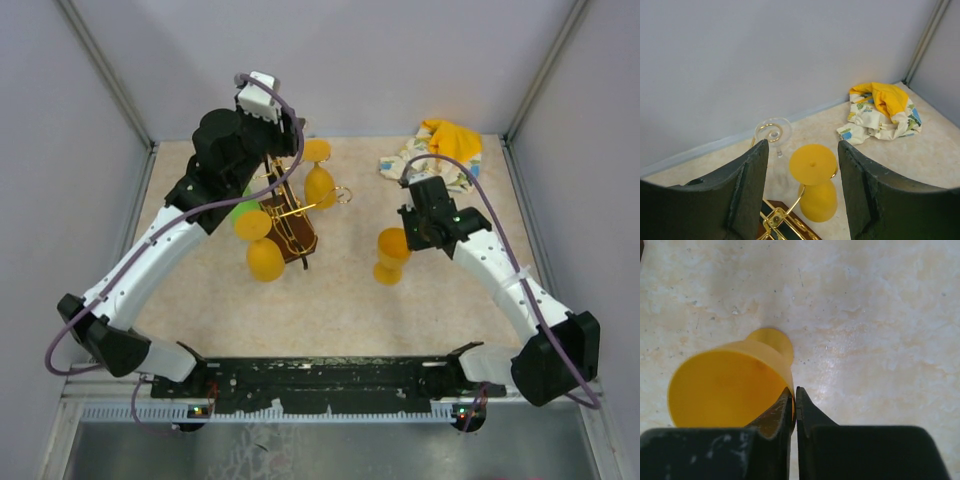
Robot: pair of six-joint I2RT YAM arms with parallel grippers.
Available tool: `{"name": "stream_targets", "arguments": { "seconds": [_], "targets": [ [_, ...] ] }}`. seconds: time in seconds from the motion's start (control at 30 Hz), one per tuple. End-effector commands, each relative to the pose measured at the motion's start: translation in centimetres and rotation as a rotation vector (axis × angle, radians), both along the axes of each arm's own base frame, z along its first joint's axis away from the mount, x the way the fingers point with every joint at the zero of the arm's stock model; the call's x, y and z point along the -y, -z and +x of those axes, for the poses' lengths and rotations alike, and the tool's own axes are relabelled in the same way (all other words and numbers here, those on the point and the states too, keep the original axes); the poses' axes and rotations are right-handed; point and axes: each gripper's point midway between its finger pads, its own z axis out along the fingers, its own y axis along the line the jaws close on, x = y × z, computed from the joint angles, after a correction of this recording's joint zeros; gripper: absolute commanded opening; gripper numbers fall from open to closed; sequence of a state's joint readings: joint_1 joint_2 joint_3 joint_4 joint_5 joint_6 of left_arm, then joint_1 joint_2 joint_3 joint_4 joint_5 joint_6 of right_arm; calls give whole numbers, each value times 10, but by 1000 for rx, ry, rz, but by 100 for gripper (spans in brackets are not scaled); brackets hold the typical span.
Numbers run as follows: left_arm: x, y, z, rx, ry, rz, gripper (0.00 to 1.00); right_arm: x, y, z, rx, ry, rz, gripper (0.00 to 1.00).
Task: Place the wine glass upside down on the wine glass rack
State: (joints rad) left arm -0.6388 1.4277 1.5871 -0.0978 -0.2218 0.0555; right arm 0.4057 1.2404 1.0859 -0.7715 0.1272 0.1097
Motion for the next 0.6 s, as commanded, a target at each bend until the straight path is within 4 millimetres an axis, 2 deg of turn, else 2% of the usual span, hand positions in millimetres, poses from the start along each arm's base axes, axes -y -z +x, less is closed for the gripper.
{"name": "stream_targets", "arguments": {
  "seconds": [0.0,0.1,0.2,0.27,0.37,0.5,0.57],
  "targets": [
    [17,-6,-6,-24,91,-27,63,-5,-15,12,64,-4,16,0],
    [25,-12,-8,-51,126,-68,64,7,-36,22,123,33,-42,0],
    [31,-19,-7,-80,141,-132,69,25,-72,39,213,104,-124,0],
    [36,-28,-8,-87,158,-179,73,31,-105,54,288,143,-153,0],
    [38,-43,-11,-81,173,-255,75,26,-163,76,447,159,-106,0],
    [35,-61,-15,-78,185,-360,80,26,-242,90,675,187,-47,0],
    [33,-64,-13,-108,195,-435,82,27,-272,93,766,185,-65,0]
  ]
}}
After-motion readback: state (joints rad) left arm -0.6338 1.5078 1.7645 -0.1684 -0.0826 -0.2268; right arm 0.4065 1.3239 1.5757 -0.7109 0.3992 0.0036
